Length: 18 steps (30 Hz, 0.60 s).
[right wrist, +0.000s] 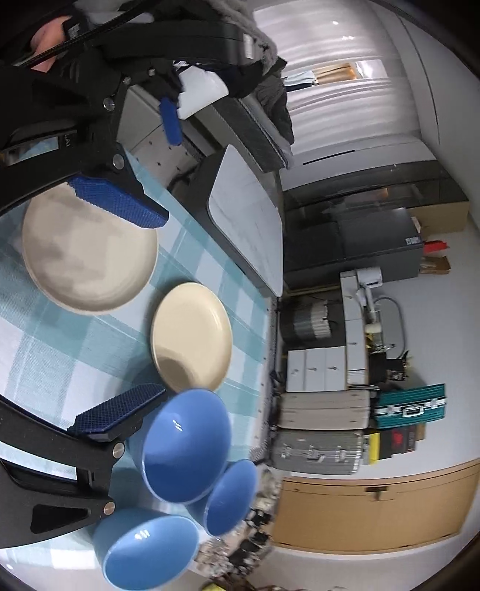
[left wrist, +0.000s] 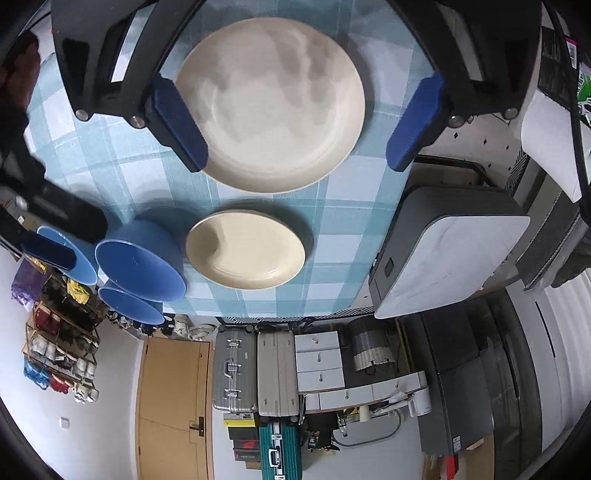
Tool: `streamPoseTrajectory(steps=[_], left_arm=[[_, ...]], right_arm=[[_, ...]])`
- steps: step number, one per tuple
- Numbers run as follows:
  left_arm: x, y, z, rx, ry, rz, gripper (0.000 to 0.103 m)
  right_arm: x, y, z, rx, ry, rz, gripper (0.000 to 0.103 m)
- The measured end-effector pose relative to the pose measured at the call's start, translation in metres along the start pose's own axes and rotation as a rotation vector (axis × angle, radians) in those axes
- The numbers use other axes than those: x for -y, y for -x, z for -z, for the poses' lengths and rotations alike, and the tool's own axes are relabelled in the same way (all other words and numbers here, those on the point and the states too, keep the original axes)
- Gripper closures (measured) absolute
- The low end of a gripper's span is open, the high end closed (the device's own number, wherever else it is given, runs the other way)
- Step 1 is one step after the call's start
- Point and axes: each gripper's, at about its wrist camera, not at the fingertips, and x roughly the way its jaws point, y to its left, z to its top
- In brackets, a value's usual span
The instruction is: Organize plates and bowls
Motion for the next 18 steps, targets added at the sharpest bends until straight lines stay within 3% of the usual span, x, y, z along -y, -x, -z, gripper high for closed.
streamPoseTrajectory(steps=[2, 5, 13, 18], left_arm=[[-0.002, 0.0, -0.003, 0.01, 0.016, 0.01, 0.0], [-0.003, -0.005, -0.007, 0.013, 0.029, 0.002, 0.0], [-0.003, -0.018, -0.013, 0.0, 0.029, 0.005, 0.0], [-0.01, -0.032, -0.022, -0.021, 0.039, -0.01, 0.0]], right_arm=[[0.001, 0.004, 0.004, 0.043, -0.007, 0.027, 0.002], [0.006, 0.004, 0.009, 0.085, -0.028, 0.04, 0.001], [0.024, -0.013, 0.012, 0.048, -0.095, 0.022, 0.001], [0.036, -0.022, 0.014, 0.023, -0.126, 0.086, 0.001]])
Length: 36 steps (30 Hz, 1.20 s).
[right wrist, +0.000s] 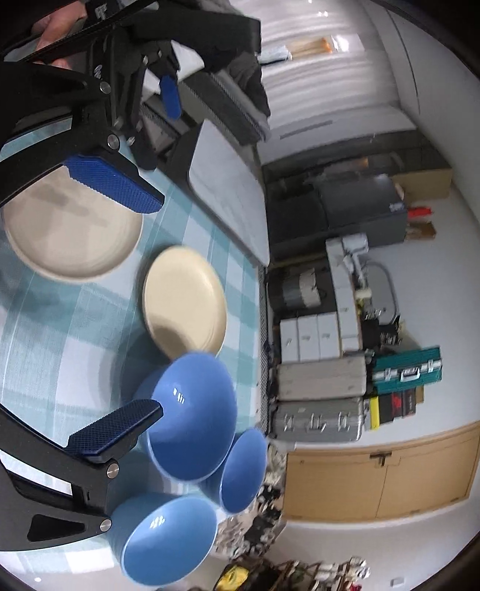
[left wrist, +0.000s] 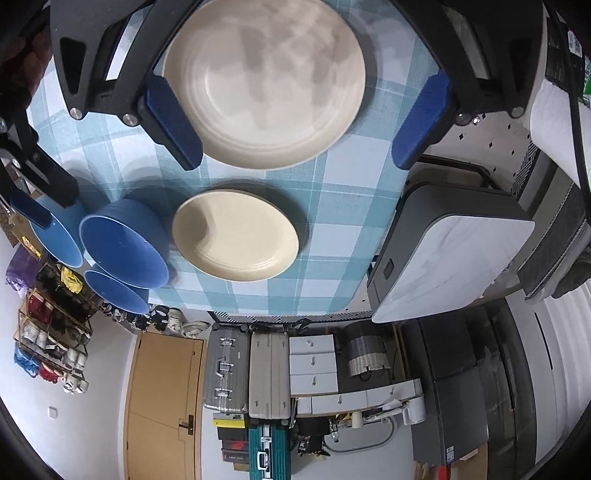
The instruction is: Organize plates and bowls
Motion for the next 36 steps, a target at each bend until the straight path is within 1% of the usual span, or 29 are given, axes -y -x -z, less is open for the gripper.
streamPoseTrajectory(steps=[4, 6, 8, 11, 16, 17, 18, 23, 26, 28, 31, 34, 36], left_arm=[[-0.004, -0.014, -0.01, -0.017, 0.002, -0.006, 0.0], [-0.005, -0.024, -0.016, -0.039, -0.009, -0.009, 0.0], [-0.005, -0.036, -0.022, -0.074, -0.028, 0.007, 0.0], [-0.007, -0.054, -0.035, -0.097, -0.057, 0.004, 0.0], [-0.008, -0.09, -0.058, -0.143, -0.099, 0.033, 0.0], [-0.008, -0.1, -0.063, -0.166, -0.107, 0.036, 0.0], [-0.009, -0.107, -0.065, -0.183, -0.106, 0.032, 0.0], [-0.005, -0.143, -0.077, -0.259, -0.118, 0.09, 0.0], [-0.005, -0.161, -0.084, -0.293, -0.107, 0.098, 0.0], [-0.004, -0.168, -0.087, -0.297, -0.104, 0.101, 0.001], [0.001, -0.178, -0.089, -0.302, -0.129, 0.097, 0.001], [0.004, -0.188, -0.089, -0.315, -0.14, 0.097, 0.003], [0.003, -0.195, -0.09, -0.328, -0.133, 0.11, 0.005]], right_arm=[[0.007, -0.001, 0.0, 0.011, -0.027, 0.005, 0.001], [0.009, -0.001, -0.001, 0.019, -0.04, 0.012, 0.001], [0.011, -0.002, -0.002, 0.014, -0.057, 0.008, 0.001], [0.012, -0.005, -0.002, 0.011, -0.064, 0.01, 0.001], [0.012, -0.012, 0.0, 0.01, -0.052, 0.015, 0.001], [0.012, -0.014, 0.0, 0.007, -0.048, 0.02, 0.001], [0.012, -0.017, -0.001, 0.005, -0.045, 0.024, 0.001], [0.015, -0.028, -0.001, -0.003, -0.039, 0.02, 0.001], [0.018, -0.038, -0.001, -0.021, -0.05, 0.008, 0.001], [0.021, -0.044, 0.0, -0.03, -0.066, 0.004, 0.001], [0.024, -0.055, 0.002, -0.049, -0.074, 0.01, 0.001], [0.029, -0.063, 0.004, -0.067, -0.084, 0.011, 0.001], [0.032, -0.067, 0.004, -0.075, -0.089, 0.013, 0.001]])
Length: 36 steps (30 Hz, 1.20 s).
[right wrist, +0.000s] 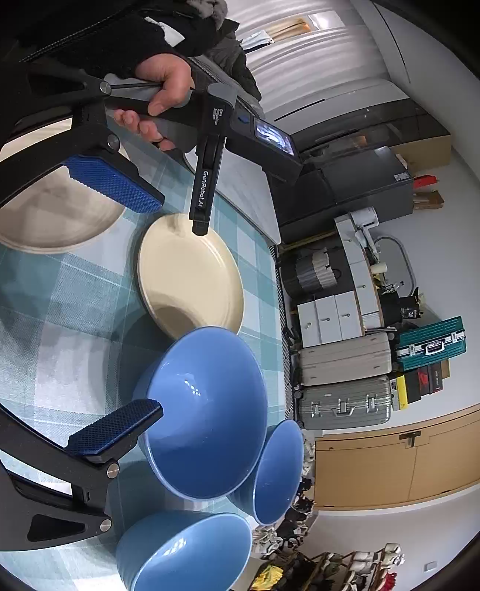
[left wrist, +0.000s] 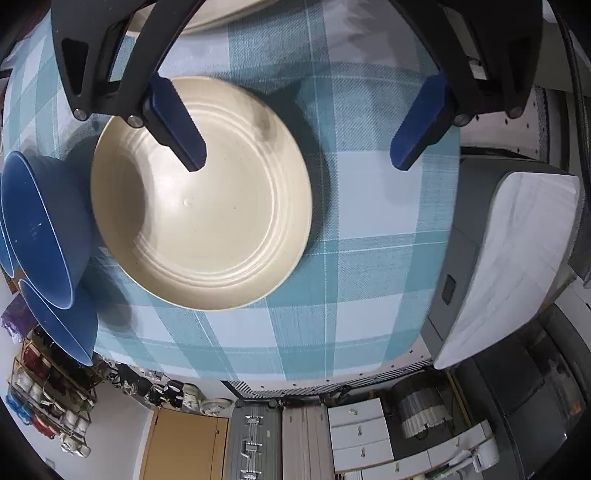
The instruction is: Organize plates and bowls
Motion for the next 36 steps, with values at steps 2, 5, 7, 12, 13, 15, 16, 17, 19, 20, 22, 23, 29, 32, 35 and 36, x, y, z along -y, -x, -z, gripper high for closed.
streamPoseTrajectory(steps=[2, 5, 7, 12, 13, 15, 16, 17, 19, 20, 22, 23, 29, 32, 35, 36], left_arm=[[-0.002, -0.005, -0.002, -0.009, 0.008, 0.001, 0.014], [-0.004, -0.013, -0.004, -0.033, 0.015, 0.022, 0.023], [-0.007, -0.016, -0.004, -0.043, 0.034, 0.038, 0.043], [-0.01, -0.021, -0.002, -0.062, 0.043, 0.058, 0.077], [-0.01, -0.021, -0.002, -0.066, 0.043, 0.06, 0.078], [-0.012, -0.024, 0.0, -0.071, 0.043, 0.073, 0.082], [-0.014, -0.025, 0.001, -0.073, 0.048, 0.085, 0.085], [-0.015, -0.026, 0.002, -0.075, 0.049, 0.087, 0.087], [-0.019, -0.026, 0.004, -0.078, 0.059, 0.104, 0.087], [-0.021, -0.026, 0.005, -0.078, 0.063, 0.106, 0.087], [-0.023, -0.025, 0.006, -0.075, 0.062, 0.097, 0.088], [-0.025, -0.024, 0.007, -0.072, 0.061, 0.091, 0.088], [-0.04, -0.017, 0.014, -0.058, 0.069, 0.045, 0.088], [-0.051, -0.012, 0.019, -0.052, 0.087, 0.034, 0.088], [-0.062, -0.009, 0.025, -0.053, 0.103, 0.029, 0.088], [-0.066, -0.008, 0.026, -0.054, 0.111, 0.028, 0.088]], right_arm=[[0.002, -0.005, 0.0, -0.011, -0.007, 0.0, 0.001], [0.005, -0.01, 0.0, -0.024, -0.016, -0.001, 0.001], [0.005, -0.012, 0.0, -0.028, -0.021, 0.0, 0.001], [0.004, -0.016, 0.0, -0.044, -0.022, 0.003, 0.001], [0.003, -0.016, 0.0, -0.045, -0.018, 0.004, 0.001], [0.003, -0.015, 0.0, -0.044, -0.013, 0.006, 0.001], [0.002, -0.015, -0.001, -0.046, -0.012, 0.003, 0.001], [0.002, -0.014, -0.001, -0.048, -0.013, 0.0, 0.001], [0.0, -0.014, -0.001, -0.053, -0.019, -0.001, 0.001], [0.0, -0.015, -0.002, -0.054, -0.018, -0.003, 0.001], [-0.003, -0.015, -0.003, -0.056, -0.009, -0.002, 0.001], [-0.004, -0.014, -0.003, -0.054, -0.003, 0.001, 0.001], [-0.013, -0.014, -0.013, -0.066, 0.027, -0.004, 0.001], [-0.023, -0.016, -0.025, -0.073, 0.072, -0.031, 0.001], [-0.031, -0.016, -0.041, -0.067, 0.096, -0.061, 0.001], [-0.034, -0.016, -0.047, -0.065, 0.099, -0.074, 0.001]])
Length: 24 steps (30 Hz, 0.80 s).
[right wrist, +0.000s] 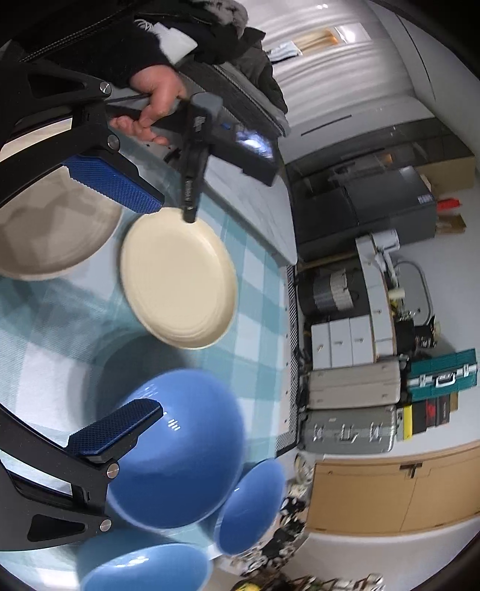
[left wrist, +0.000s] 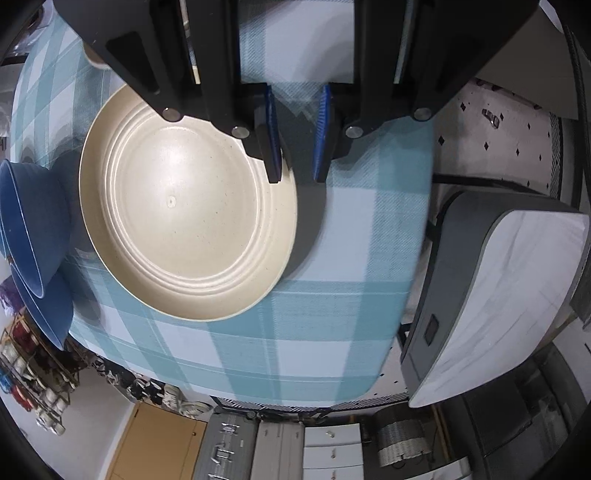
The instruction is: Organize plates and bowls
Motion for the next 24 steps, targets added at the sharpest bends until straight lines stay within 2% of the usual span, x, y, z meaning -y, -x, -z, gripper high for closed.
streamPoseTrajectory(steps=[6, 8, 12, 16, 18, 21, 24], left_arm=[[-0.021, 0.009, 0.009, 0.01, 0.026, -0.018, 0.088], [-0.027, 0.01, 0.013, 0.012, 0.036, -0.026, 0.088], [-0.038, 0.014, 0.019, 0.012, 0.067, -0.014, 0.088], [-0.04, 0.018, 0.023, 0.017, 0.075, -0.002, 0.088], [-0.04, 0.018, 0.024, 0.015, 0.078, 0.002, 0.088], [-0.041, 0.019, 0.025, 0.017, 0.086, 0.01, 0.088], [-0.042, 0.019, 0.026, 0.017, 0.089, 0.012, 0.088]], right_arm=[[-0.022, -0.004, -0.037, 0.008, 0.042, -0.099, 0.001], [-0.02, -0.01, -0.05, 0.016, -0.012, -0.123, 0.001], [-0.017, -0.04, -0.079, -0.073, -0.098, -0.209, 0.001], [-0.023, -0.078, -0.098, -0.175, -0.098, -0.182, 0.001], [-0.027, -0.105, -0.099, -0.267, -0.08, -0.133, 0.001], [-0.031, -0.141, -0.089, -0.365, -0.056, -0.126, 0.001], [-0.033, -0.173, -0.074, -0.451, 0.006, -0.048, 0.002]])
